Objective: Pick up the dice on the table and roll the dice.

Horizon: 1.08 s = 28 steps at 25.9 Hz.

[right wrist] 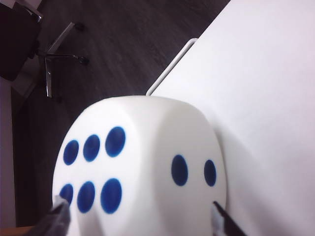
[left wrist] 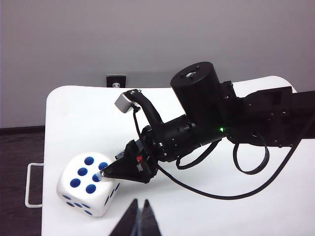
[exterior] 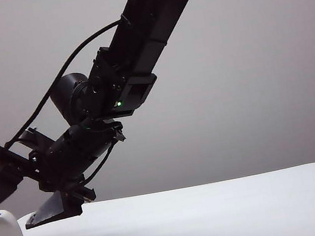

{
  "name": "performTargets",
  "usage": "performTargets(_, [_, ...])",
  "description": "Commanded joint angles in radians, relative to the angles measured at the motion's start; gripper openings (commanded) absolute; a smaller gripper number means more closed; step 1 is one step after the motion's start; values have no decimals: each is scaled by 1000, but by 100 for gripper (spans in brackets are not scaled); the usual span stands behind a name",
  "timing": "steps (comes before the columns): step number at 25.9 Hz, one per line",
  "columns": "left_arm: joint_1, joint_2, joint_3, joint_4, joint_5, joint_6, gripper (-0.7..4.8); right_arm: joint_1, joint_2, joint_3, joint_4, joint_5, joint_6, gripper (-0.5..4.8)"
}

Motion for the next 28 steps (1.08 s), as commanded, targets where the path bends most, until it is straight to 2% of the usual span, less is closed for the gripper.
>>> performTargets(1, [0,1,4,14,5,-3,-4,8,2,5,20,-5,0,298])
performTargets(3, [0,1,4,14,5,-3,-4,9,8,5,26,-6,0,236])
performTargets(4, [0,1,4,14,5,-3,-4,9,18,9,23,-5,9,230])
performTargets(5, [0,1,4,13,5,-3,-5,9,27,12,24,-11,15,202])
performTargets(6, [0,1,4,13,5,-3,-5,7,27,12,24,-11,23,154])
performTargets(7, [0,1,4,13,5,-3,-5,7,31,13,26,-9,23,48])
performTargets(14, [0,1,4,13,5,-2,-5,-18,29,86,-24,-14,23,19])
performTargets(18, [0,1,4,15,4,5,-4,-39,24,145,-97,-57,22,20])
performTargets(20, [0,1,4,26,0,5,-4,-62,19,194,-183,-84,12,21])
performTargets(24, [0,1,4,60,0,5,-5,-87,-6,233,-344,-84,-74,20])
performTargets(28, [0,2,4,108,-5,5,-4,-130,-88,235,-558,-72,-234,19])
